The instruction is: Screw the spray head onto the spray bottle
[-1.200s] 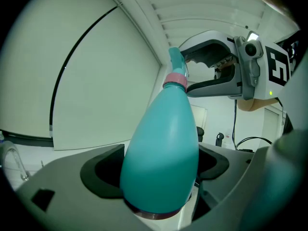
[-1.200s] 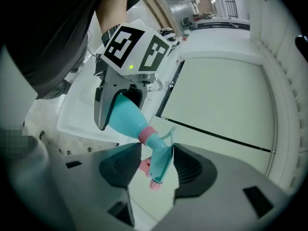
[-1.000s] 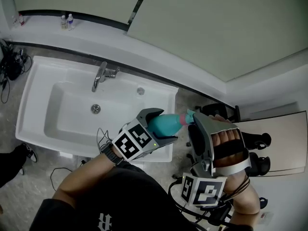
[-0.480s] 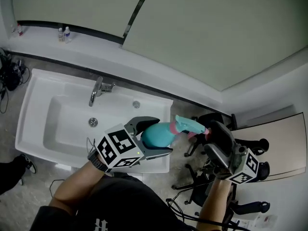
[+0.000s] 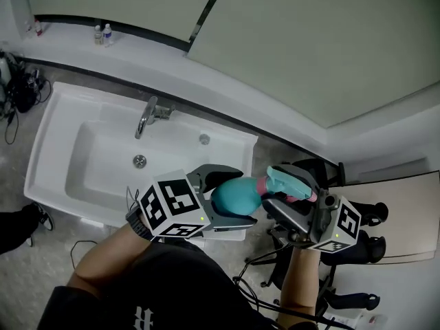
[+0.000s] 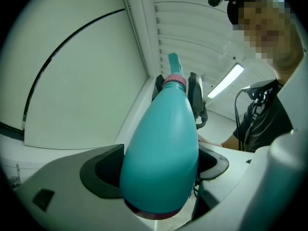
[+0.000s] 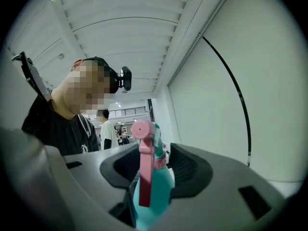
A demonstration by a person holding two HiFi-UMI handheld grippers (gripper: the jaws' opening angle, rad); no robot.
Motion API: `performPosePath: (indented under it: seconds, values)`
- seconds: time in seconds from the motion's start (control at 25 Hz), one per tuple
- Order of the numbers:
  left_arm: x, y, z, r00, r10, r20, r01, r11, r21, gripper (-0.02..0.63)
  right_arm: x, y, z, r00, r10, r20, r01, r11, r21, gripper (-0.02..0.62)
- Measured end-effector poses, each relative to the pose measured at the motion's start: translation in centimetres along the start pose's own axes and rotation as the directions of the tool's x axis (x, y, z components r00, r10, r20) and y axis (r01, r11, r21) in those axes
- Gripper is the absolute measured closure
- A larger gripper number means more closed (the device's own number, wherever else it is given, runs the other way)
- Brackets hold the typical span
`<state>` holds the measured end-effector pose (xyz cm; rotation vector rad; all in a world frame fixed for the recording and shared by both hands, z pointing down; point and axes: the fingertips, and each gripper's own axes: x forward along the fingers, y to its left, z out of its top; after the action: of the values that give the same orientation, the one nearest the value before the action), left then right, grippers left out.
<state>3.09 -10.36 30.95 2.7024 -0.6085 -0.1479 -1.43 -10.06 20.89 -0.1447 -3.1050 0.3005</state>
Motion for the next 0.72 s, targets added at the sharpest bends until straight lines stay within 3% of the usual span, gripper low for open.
performPosePath:
  seconds: [0.08,0.2,0.36,0.52,0.72]
  values:
    - [-0.1,0.1,-0.1,1.000,0.009,-0.006,-0.009,1.000,0.005,0.184,0.1,0.0,-0.1,1.000,-0.007,-0.009,0.007,1.000,-0.006,0.461]
    - [0.0,0.7,-0.4,0.997,0.065,-0.035,-0.064,0.997,0.045,0.184,0.0,-0.1,-0.4,0.998,-0.035,-0.045,0.034,0.999,-0.032,0.466]
    - [0.0,2.0,-0.5,0.979,0.192,-0.075,-0.183,0.976,0.115,0.184,-0.2,-0.8,-0.9,0.982,-0.152,-0.108,0.143,0.986,-0.090,0.468]
    - [-0.2,3.0,-0.3,0.948,0.310,-0.076,-0.296,0.943,0.151,0.184,-0.4,-1.5,-0.9,0.945,-0.302,-0.127,0.285,0.949,-0.133,0.468]
    - [-0.1,4.5,-0.7,0.912,0.407,-0.056,-0.399,0.909,0.118,0.184,-0.3,-3.0,-1.4,0.880,-0.465,-0.093,0.449,0.881,-0.149,0.468]
